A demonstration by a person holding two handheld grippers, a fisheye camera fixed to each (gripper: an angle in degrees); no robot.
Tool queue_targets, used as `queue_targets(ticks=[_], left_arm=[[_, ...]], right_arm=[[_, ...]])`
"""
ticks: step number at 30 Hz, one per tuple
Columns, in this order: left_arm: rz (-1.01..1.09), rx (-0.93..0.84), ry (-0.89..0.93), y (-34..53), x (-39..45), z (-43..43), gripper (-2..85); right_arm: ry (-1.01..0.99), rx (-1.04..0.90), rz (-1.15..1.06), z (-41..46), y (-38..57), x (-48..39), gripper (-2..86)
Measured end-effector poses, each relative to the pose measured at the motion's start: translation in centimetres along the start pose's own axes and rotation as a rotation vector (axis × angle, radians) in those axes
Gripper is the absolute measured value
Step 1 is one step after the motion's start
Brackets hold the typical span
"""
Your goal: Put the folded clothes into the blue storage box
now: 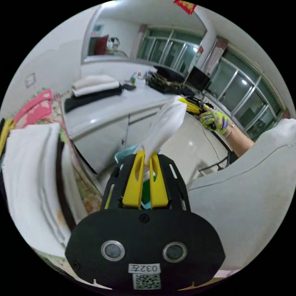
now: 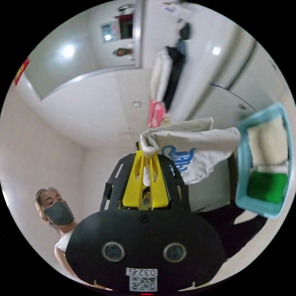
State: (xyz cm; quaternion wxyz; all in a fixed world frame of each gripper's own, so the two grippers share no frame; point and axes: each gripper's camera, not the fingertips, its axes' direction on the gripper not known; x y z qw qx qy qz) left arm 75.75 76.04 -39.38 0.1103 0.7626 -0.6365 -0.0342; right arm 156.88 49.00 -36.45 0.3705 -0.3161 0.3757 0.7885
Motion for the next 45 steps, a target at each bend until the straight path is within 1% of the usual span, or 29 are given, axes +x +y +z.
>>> queue_targets(ticks=[2,5,8,12,14,18,21,23,24,25,26,27,29,32,34,39,41,42,44,45], left_arm=[[0.008,-0.143,0.054,-1.2,-1.2,5.4,-0.3],[0.009,-0.29,0.09,-2.6,-3.1,11.7,-0.3],[0.016,-0.364,0.097,-4.5,-5.3,16.1,-0.4],[0.068,-0.337,0.03,-7.9,-7.0,17.7,-0.3],[0.133,-0.271,-0.022,-10.0,-7.2,17.2,-0.2],[0.195,-0.229,-0.066,-11.2,-7.5,18.4,0.2],[0.196,-0.364,-0.108,-9.4,-8.3,23.4,0.7],[0.152,-0.573,-0.187,-6.1,-9.4,28.2,1.1],[0.144,-0.629,-0.203,-5.1,-9.6,29.0,1.2],[0.129,-0.697,-0.202,-3.2,-9.8,29.6,0.2],[0.102,-0.711,-0.148,-1.9,-9.9,29.1,-0.4],[0.083,-0.704,-0.105,-1.4,-9.8,28.5,-0.6],[-0.013,-0.655,0.071,0.3,-9.5,25.6,-0.8],[-0.064,-0.564,0.142,1.1,-8.0,20.8,-0.9],[-0.078,-0.491,0.153,0.7,-7.0,17.6,-0.9],[-0.109,-0.225,0.084,-1.4,-5.1,7.9,-0.8],[-0.141,-0.058,0.011,-1.5,-4.5,2.4,-0.4],[-0.153,-0.012,-0.008,-1.3,-4.4,1.0,-0.3],[-0.254,0.17,-0.087,0.9,-4.2,-4.6,1.3],[-0.289,0.209,-0.098,1.8,-4.3,-5.9,1.5]], right_arm=[[0.084,0.068,0.156,-2.5,-0.3,5.2,0.3],[0.127,0.132,0.309,-4.1,-1.5,10.8,0.2],[0.122,0.19,0.388,-4.8,-3.8,14.5,0.2],[0.1,0.237,0.345,-4.9,-7.7,15.2,0.3],[0.11,0.252,0.285,-4.9,-10.3,14.5,0.5],[0.127,0.275,0.239,-5.1,-12.9,15.7,1.7],[0.246,0.267,0.347,-5.2,-13.5,20.2,5.0],[0.378,0.197,0.502,-5.4,-12.7,25.1,11.2],[0.419,0.191,0.55,-5.7,-12.2,26.0,11.0],[0.463,0.242,0.596,-6.5,-10.9,26.7,10.6],[0.439,0.29,0.613,-7.0,-9.7,27.0,8.9],[0.412,0.302,0.619,-7.2,-9.1,27.1,8.1],[0.363,0.302,0.622,-7.3,-7.2,26.8,7.6],[0.369,0.236,0.53,-6.6,-6.7,24.5,7.0],[0.348,0.182,0.454,-5.7,-7.2,22.6,6.6],[0.231,0.04,0.236,-0.8,-10.3,17.0,6.1],[0.128,-0.055,0.156,3.3,-11.9,14.5,6.0],[0.096,-0.078,0.148,4.5,-12.3,13.9,6.0],[-0.055,-0.178,0.128,9.9,-13.4,11.9,6.1],[-0.086,-0.208,0.115,11.4,-13.6,11.2,6.1]])
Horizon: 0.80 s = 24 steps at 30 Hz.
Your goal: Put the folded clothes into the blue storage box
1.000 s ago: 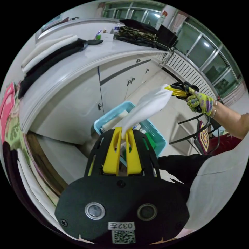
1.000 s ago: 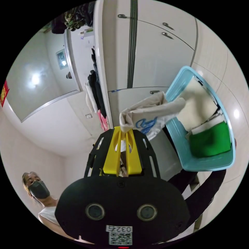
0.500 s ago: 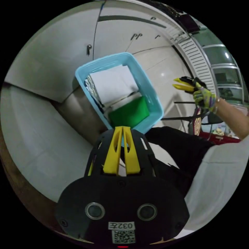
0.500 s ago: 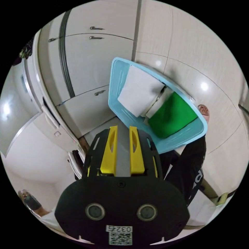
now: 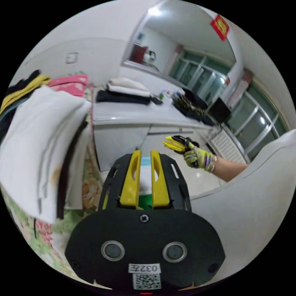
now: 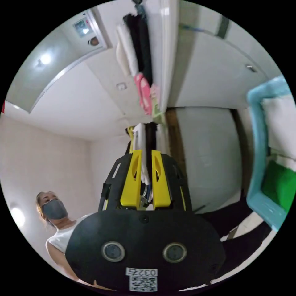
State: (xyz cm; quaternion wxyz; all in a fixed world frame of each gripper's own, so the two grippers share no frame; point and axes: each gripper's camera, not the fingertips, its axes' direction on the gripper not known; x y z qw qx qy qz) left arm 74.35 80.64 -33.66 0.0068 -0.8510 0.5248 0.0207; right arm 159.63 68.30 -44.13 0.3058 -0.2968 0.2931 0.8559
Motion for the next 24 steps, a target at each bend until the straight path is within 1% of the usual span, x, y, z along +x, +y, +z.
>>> queue_targets(ticks=[2,3,5,6,8,11,16,18,22,24], left_arm=[[-0.149,0.11,-0.026,3.0,-1.8,-4.7,2.0],[-0.182,0.13,-0.035,3.9,-2.3,-5.7,2.2],[-0.29,0.183,-0.094,7.5,-3.7,-9.0,3.0],[-0.313,0.192,-0.119,8.4,-3.9,-9.7,3.2],[-0.383,0.235,-0.267,11.3,-4.0,-12.3,4.3],[-0.387,0.27,-0.401,13.4,-3.4,-14.1,6.5],[-0.429,0.296,-0.37,16.3,-3.4,-14.4,8.6],[-0.416,0.297,-0.386,17.1,-2.8,-14.3,8.9],[-0.317,0.273,-0.46,17.6,-0.2,-13.4,10.3],[-0.263,0.263,-0.471,17.5,0.8,-12.8,10.8]], right_arm=[[-0.038,-0.136,-0.082,6.3,-1.3,-2.6,6.7],[-0.039,-0.17,-0.104,8.0,-1.5,-3.2,7.0],[-0.032,-0.293,-0.16,14.4,-1.9,-5.2,8.5],[-0.025,-0.318,-0.17,15.8,-1.9,-5.6,8.5],[0.076,-0.358,-0.216,20.5,-1.6,-6.3,8.7],[0.171,-0.352,-0.221,24.1,-0.9,-5.9,8.7],[0.266,-0.362,-0.218,27.4,1.4,-4.3,8.1],[0.307,-0.37,-0.22,28.3,2.4,-3.7,6.5],[0.333,-0.338,-0.292,29.7,5.2,-3.7,4.7],[0.331,-0.364,-0.3,30.9,6.2,-3.5,5.3]])
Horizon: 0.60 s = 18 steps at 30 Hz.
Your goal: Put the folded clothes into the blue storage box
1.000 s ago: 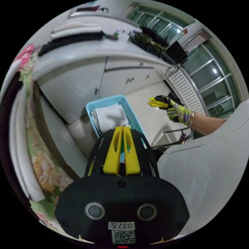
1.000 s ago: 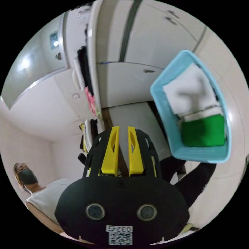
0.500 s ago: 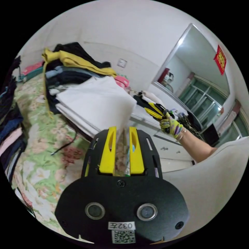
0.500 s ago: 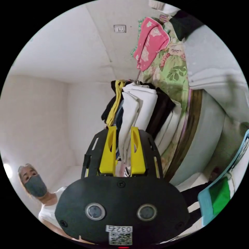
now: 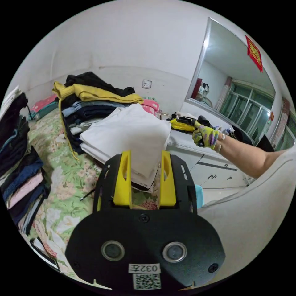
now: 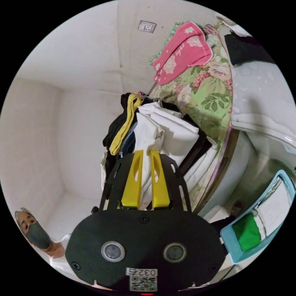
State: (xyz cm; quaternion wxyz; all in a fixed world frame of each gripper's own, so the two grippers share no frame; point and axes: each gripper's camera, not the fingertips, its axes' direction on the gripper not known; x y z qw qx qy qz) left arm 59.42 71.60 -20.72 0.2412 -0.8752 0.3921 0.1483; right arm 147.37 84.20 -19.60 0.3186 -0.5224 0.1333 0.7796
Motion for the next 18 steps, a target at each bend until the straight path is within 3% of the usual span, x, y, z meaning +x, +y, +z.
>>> queue_targets(ticks=[4,9,18], left_arm=[[0.054,-0.001,0.029,1.0,1.9,0.5,11.6],[0.087,-0.01,0.022,2.7,3.6,0.8,11.7],[0.184,0.016,0.045,2.1,6.5,1.4,13.1]], right_arm=[[0.124,-0.048,0.078,3.2,1.5,0.9,6.5],[0.043,0.001,0.108,5.9,4.1,2.2,3.7],[0.084,-0.07,-0.146,11.1,6.4,-6.0,-0.8]])
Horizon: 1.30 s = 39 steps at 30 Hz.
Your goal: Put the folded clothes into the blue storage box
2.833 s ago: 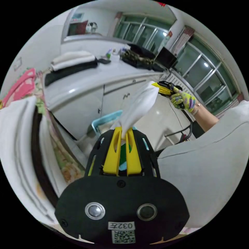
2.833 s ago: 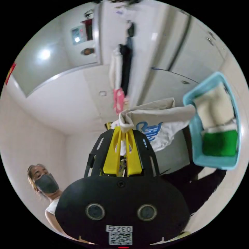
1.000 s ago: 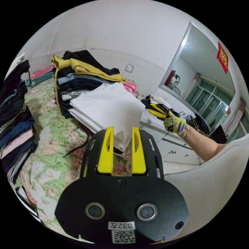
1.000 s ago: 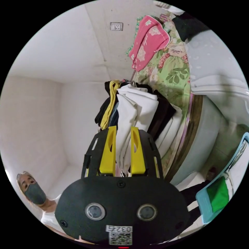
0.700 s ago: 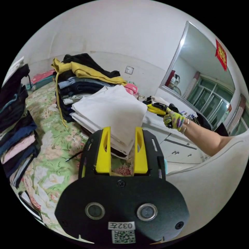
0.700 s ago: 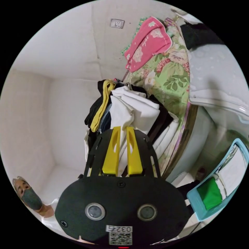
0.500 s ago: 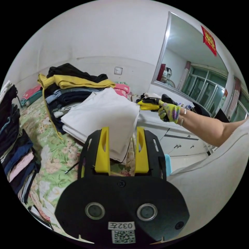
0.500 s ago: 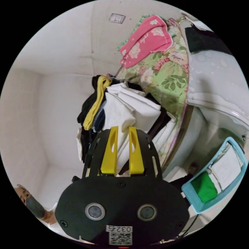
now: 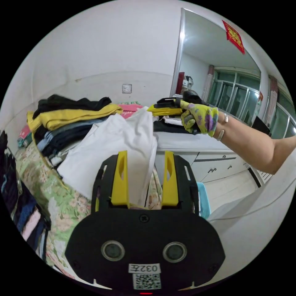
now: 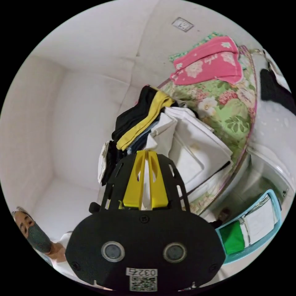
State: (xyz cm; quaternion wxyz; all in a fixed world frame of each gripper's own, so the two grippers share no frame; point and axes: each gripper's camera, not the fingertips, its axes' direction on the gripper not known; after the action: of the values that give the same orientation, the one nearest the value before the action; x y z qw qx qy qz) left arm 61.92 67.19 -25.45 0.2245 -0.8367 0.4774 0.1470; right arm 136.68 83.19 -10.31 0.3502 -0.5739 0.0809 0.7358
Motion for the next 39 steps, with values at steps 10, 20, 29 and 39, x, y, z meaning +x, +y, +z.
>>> queue_targets(ticks=[10,20,29,39], left_arm=[[0.123,-0.045,-0.256,-6.7,3.7,7.1,3.7],[0.106,-0.031,-0.184,-5.6,4.0,7.4,1.0],[0.105,-0.051,-0.222,-2.1,5.3,4.9,10.7],[0.053,-0.152,-0.475,0.0,7.4,4.3,15.7]], right_arm=[[-0.015,-0.067,-0.04,5.1,2.3,-2.8,0.8],[-0.114,-0.02,0.078,7.2,5.5,0.8,16.1],[0.023,-0.11,0.07,9.8,3.5,-1.3,2.4],[-0.022,-0.188,-0.026,10.7,1.4,-8.7,1.8]])
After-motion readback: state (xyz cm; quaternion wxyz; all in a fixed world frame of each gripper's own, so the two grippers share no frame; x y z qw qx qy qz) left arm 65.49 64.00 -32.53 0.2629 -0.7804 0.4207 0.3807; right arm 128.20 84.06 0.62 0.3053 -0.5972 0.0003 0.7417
